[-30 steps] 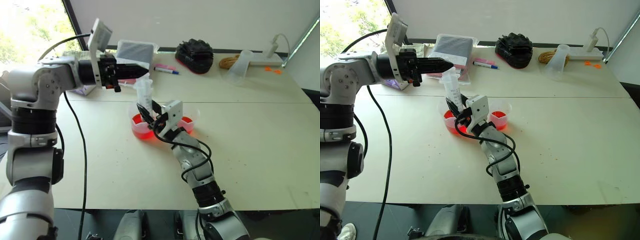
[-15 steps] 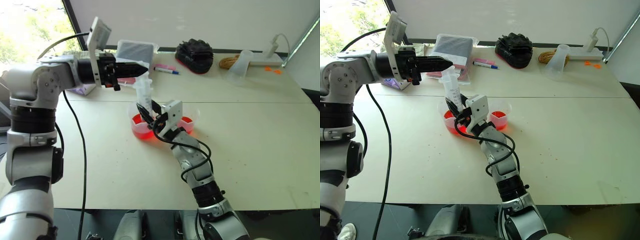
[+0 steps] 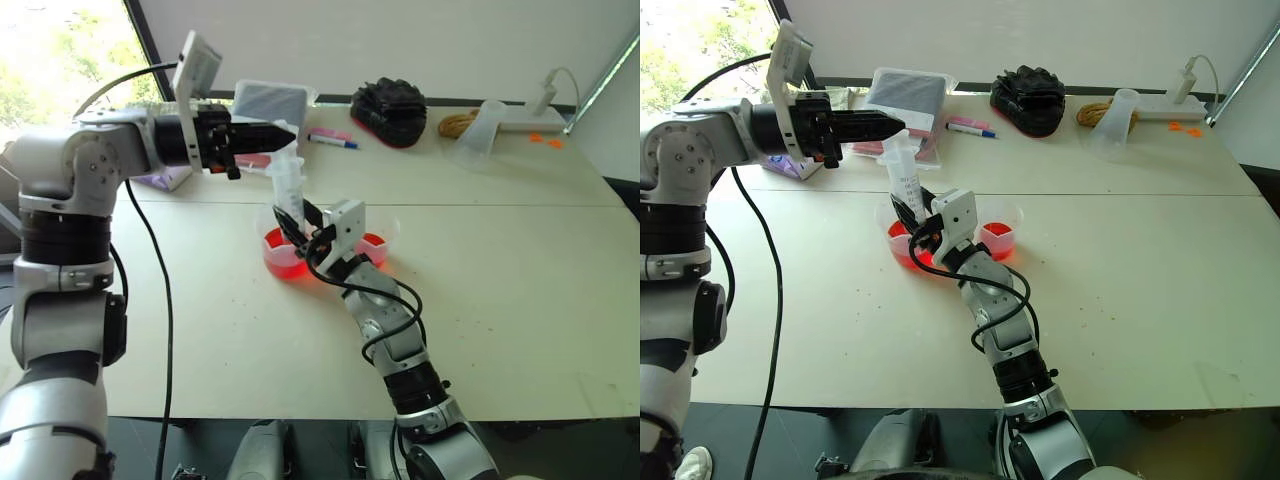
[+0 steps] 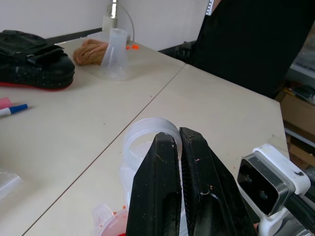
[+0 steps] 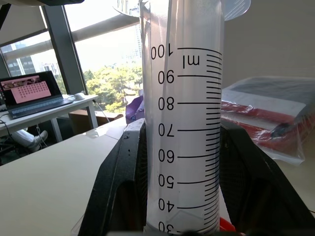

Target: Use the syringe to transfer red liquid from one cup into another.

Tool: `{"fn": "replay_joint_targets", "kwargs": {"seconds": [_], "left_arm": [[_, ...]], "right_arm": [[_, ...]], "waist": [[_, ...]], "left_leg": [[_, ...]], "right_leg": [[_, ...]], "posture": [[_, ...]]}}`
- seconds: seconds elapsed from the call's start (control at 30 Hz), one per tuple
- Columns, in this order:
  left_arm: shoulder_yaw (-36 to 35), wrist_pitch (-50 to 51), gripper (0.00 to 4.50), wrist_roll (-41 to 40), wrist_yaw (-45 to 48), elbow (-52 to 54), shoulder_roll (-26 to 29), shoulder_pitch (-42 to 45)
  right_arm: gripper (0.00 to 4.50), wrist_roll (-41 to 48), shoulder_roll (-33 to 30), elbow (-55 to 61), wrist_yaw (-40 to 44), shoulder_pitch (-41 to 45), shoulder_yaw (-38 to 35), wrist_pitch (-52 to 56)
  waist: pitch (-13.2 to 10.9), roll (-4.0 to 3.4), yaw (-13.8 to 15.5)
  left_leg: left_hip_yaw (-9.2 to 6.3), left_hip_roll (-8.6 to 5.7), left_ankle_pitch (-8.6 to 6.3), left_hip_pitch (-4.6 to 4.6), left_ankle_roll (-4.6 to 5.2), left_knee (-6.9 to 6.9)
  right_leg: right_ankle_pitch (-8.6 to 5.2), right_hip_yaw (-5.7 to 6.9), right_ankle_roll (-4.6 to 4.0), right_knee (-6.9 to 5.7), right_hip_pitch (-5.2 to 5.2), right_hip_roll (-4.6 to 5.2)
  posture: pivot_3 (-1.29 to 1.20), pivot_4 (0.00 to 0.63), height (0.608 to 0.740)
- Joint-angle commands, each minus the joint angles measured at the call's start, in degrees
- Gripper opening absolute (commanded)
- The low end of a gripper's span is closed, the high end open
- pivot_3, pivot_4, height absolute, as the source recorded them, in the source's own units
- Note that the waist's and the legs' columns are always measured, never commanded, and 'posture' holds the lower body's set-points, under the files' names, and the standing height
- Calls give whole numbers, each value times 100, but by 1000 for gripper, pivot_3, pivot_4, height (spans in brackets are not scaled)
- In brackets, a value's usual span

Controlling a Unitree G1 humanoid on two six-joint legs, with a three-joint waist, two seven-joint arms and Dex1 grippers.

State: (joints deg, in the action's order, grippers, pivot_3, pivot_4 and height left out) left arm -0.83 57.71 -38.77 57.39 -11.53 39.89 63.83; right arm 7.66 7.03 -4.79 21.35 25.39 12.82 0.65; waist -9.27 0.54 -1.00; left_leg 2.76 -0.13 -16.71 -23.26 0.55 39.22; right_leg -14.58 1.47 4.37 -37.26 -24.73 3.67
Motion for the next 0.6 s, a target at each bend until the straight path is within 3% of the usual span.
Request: {"fn": "replay_joint_targets", "kwargs": {"seconds": [0.03,0.6], "left_arm": [[-478,-489,31,152,-221,43,142,544],[-533,-283,31,52,-234,572,202,62]], "right_arm": [[1358,-112,13,-30,252,-99,402,-21],[1358,-93,26,-46,221,154,320,-62]], "waist": [[0,0,0],[0,0,-4]], "left_leg": [[0,0,0,0,0,0],[0,0,0,0,0,0]], "right_leg": [[0,0,0,0,0,0],[0,0,0,0,0,1]], "posture": [[0,150,740],[0,150,740]]}}
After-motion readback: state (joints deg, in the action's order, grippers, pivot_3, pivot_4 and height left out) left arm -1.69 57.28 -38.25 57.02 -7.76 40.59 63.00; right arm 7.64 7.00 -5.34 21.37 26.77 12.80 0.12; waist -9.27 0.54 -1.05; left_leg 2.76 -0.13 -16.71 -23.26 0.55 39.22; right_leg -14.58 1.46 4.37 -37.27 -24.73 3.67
